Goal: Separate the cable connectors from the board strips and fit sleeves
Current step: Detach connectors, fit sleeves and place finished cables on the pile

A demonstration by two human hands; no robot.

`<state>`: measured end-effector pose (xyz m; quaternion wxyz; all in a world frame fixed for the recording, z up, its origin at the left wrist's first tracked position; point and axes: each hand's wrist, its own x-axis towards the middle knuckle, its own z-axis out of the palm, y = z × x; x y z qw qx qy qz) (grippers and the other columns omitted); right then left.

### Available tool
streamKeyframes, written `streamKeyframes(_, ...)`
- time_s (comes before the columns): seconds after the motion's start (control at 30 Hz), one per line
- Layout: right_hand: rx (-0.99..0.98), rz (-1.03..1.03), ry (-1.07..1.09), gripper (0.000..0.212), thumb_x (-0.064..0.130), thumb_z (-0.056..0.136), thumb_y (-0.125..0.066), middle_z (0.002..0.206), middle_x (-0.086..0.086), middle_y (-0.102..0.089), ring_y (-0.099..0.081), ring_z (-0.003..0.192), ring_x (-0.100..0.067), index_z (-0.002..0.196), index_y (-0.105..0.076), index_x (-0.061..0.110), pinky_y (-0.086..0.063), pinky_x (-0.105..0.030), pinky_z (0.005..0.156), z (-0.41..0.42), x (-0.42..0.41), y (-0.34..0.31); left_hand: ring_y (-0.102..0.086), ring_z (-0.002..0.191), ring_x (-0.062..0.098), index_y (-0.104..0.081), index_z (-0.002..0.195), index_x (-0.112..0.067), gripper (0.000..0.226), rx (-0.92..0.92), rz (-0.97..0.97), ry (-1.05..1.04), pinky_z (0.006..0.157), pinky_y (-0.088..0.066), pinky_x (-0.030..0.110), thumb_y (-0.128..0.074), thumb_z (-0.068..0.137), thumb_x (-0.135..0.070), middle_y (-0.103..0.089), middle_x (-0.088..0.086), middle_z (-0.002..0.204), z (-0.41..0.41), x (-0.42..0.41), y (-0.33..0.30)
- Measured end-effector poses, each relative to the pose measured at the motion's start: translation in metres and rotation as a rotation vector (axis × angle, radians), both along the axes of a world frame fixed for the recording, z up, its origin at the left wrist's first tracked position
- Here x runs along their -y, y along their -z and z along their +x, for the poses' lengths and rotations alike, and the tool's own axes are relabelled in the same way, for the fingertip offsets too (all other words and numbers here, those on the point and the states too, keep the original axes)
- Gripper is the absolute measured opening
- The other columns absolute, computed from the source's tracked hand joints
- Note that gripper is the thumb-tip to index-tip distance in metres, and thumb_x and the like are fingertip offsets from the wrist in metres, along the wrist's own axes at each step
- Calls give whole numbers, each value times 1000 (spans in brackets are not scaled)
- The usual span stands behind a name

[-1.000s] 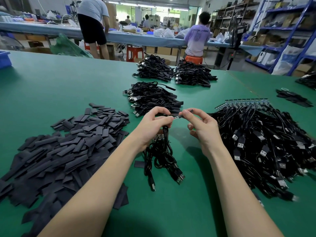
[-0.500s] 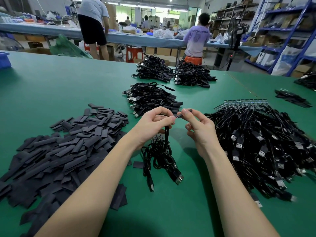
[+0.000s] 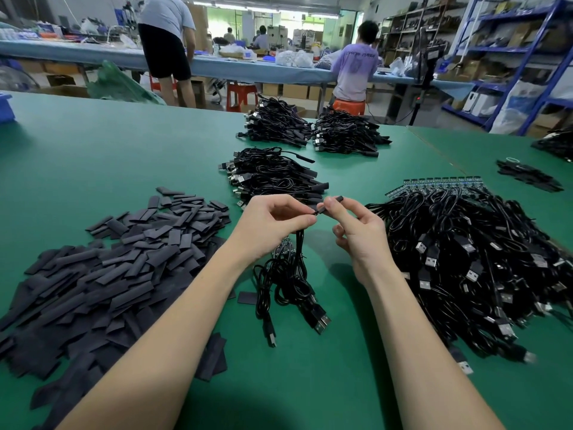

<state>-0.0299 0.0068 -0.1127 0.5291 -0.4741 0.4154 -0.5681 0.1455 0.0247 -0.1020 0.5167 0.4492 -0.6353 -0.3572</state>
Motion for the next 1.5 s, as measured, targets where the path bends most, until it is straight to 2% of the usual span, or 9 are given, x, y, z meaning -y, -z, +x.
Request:
streamKeyframes(0.27,-10,16,-23,30,33,89,-78,100,1,-79,-36,55,-7,110,-73,12,-34,-15,52,1,-2,0,-67,70,4,-80,88,-10,6,59,-37,-33,70,-51,16,-83,82,-11,-77,-3,79,2,-3,-3)
streamKeyframes(0.4,43,37,-51,21,36,88,-78,102,3,-78,-36,55,-7,103,-72,22,-34,-14,52,0,-3,0,-68,71,2,-80,89,-11,7,57,-45,-26,69,-49,12,-83,82,-12,-77,-6,78,2,-5,-4)
streamKeyframes(0.57,62,32,-38,26,41,81,-81,105,0,-78,-37,54,-6,98,-75,22,-34,-13,50,-3,-3,0,-68,71,4,-80,86,-13,4,128,-74,-30,71,-51,15,-83,83,-13,-76,-6,78,-1,-4,-5)
streamKeyframes(0.9,24,23,-49,11,37,86,-79,101,2,-78,-32,56,-8,89,-76,27,-34,-15,53,0,-5,1,-65,68,1,-80,87,-12,3,244,-155,-52,69,-47,13,-81,85,-14,-74,-7,77,-1,-6,-9)
streamKeyframes(0.97,17,18,-73,12,42,81,-82,104,1,-78,-33,56,-8,84,-77,32,-36,-14,53,-2,-5,0,-66,69,1,-79,86,-12,3,229,-158,-55,68,-47,12,-81,85,-13,-74,-9,77,-1,-6,-9)
streamKeyframes(1.07,-4,41,-120,25,46,69,-86,107,2,-78,-41,57,-7,89,-78,35,-38,-13,52,-7,-5,-2,-68,70,1,-79,86,-13,3,214,-160,-55,68,-49,12,-81,85,-14,-74,-10,77,0,-5,-8)
streamKeyframes(1.23,-5,69,-109,10,30,84,-81,102,4,-77,-38,57,-5,92,-76,27,-31,-12,48,-10,-5,-2,-69,72,3,-79,87,-17,2,216,-151,-30,69,-50,14,-81,85,-16,-75,-9,78,-2,-4,-7)
streamKeyframes(1.4,22,79,-83,5,29,90,-76,100,4,-78,-28,56,-8,87,-74,26,-23,-17,48,-5,-7,-1,-71,75,11,-79,86,-15,3,268,-175,-44,74,-58,26,-81,85,-14,-75,-7,78,-4,-4,-6)
streamKeyframes(1.5,-26,59,-88,7,29,88,-78,101,1,-78,-24,55,-10,90,-73,25,-22,-16,47,-4,-7,0,-71,75,11,-80,86,-14,3,283,-160,-47,75,-58,28,-81,84,-13,-75,-6,78,0,-4,-5)
